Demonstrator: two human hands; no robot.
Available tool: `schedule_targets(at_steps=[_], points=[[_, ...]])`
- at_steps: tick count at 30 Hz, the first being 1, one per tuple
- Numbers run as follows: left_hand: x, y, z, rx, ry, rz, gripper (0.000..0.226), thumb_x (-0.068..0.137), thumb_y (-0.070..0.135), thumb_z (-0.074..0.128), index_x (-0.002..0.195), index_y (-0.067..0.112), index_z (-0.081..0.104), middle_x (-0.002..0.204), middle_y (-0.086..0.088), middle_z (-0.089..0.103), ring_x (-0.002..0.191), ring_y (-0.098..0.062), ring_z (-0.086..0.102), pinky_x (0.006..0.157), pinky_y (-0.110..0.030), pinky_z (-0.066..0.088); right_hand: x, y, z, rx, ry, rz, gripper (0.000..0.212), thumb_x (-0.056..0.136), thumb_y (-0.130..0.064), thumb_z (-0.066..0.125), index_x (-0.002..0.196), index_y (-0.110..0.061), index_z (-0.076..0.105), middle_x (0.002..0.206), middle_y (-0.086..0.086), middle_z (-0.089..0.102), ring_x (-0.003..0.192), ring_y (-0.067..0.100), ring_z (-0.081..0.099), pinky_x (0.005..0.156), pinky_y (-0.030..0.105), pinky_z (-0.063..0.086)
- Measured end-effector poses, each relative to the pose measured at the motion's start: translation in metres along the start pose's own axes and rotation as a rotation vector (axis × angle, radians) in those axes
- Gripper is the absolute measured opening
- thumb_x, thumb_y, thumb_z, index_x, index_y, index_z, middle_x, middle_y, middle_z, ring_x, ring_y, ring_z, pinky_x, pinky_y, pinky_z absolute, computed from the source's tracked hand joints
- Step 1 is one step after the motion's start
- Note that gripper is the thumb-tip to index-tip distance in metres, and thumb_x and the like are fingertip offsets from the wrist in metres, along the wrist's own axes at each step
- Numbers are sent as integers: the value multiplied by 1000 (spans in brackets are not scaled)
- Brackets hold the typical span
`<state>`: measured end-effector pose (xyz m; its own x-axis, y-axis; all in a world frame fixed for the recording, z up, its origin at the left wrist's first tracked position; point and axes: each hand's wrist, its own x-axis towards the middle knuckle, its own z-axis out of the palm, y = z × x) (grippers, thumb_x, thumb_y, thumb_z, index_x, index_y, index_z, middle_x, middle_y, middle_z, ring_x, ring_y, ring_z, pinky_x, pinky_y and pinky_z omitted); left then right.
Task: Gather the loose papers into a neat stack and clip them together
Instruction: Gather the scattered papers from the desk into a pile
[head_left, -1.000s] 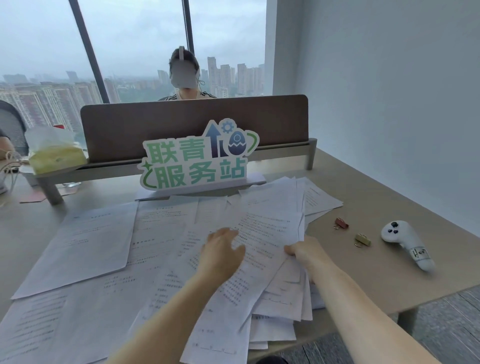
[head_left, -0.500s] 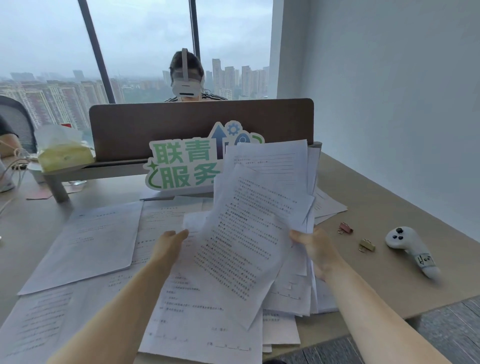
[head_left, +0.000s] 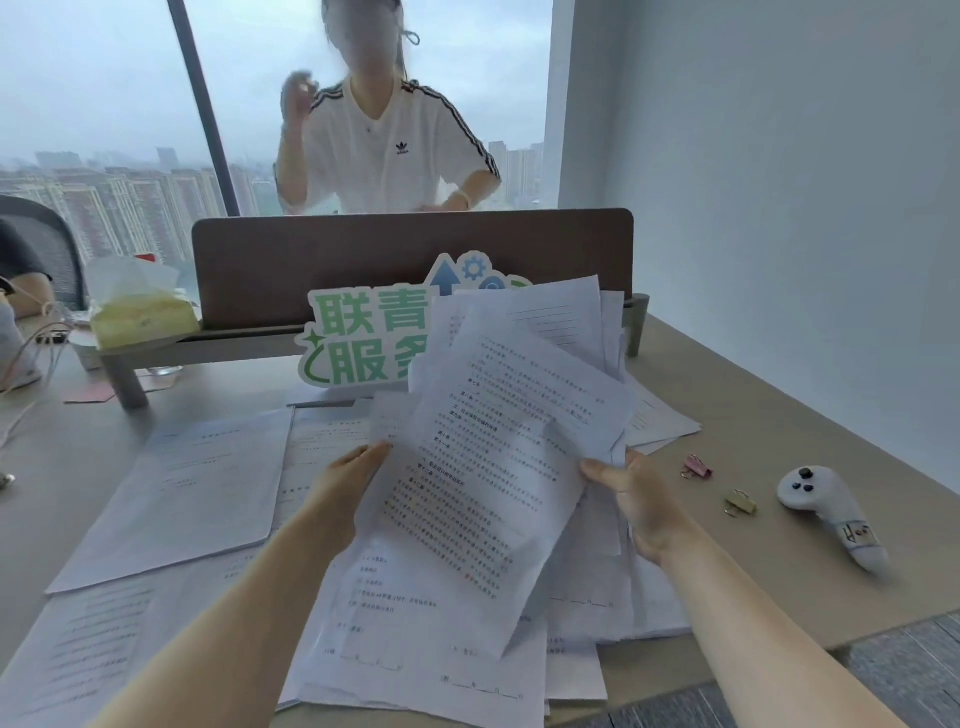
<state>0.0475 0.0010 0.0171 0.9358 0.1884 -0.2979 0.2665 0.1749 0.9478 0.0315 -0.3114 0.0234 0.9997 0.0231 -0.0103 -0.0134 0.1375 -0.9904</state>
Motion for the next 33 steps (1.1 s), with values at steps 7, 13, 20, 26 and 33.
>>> schedule_targets(at_steps=[7, 13, 20, 26, 33], points=[[4, 36, -11, -112, -100, 61, 33, 96, 29, 55, 119, 8, 65, 112, -21, 70, 100, -38, 68, 75, -50, 59, 7, -38, -6, -91, 5, -83, 25, 94, -1, 56, 109, -13, 72, 109, 8, 75, 99, 27, 72, 89, 45, 57], [0, 44, 8, -291, -60, 94, 25, 99, 26, 50, 114, 15, 67, 113, -18, 70, 96, -36, 67, 80, -53, 56, 4, -47, 9, -118, -99, -99, 27, 95, 0, 54, 113, -11, 70, 109, 6, 75, 102, 27, 72, 91, 44, 56], [-17, 50, 25, -216, -56, 257, 45, 79, 48, 72, 114, 20, 68, 114, -7, 72, 109, -31, 66, 95, -53, 50, 3, -41, 26, -61, -15, -131, 25, 96, -3, 54, 104, -16, 74, 104, 4, 77, 101, 30, 71, 90, 47, 56], [-44, 75, 43, -163, 30, 468, 17, 78, 1, 74, 82, 17, 69, 71, 6, 75, 79, -24, 72, 70, -37, 59, -6, -62, 50, -119, 39, -350, 31, 96, -4, 54, 103, -28, 72, 103, -8, 76, 97, 11, 72, 84, 31, 58], [-51, 73, 43, -99, 43, 656, 19, 79, 9, 76, 96, 14, 67, 82, 6, 74, 73, -10, 70, 60, -22, 58, -10, -61, 61, -132, 8, -430, 25, 92, -14, 65, 115, -24, 68, 105, -9, 75, 97, 6, 71, 76, 21, 56]])
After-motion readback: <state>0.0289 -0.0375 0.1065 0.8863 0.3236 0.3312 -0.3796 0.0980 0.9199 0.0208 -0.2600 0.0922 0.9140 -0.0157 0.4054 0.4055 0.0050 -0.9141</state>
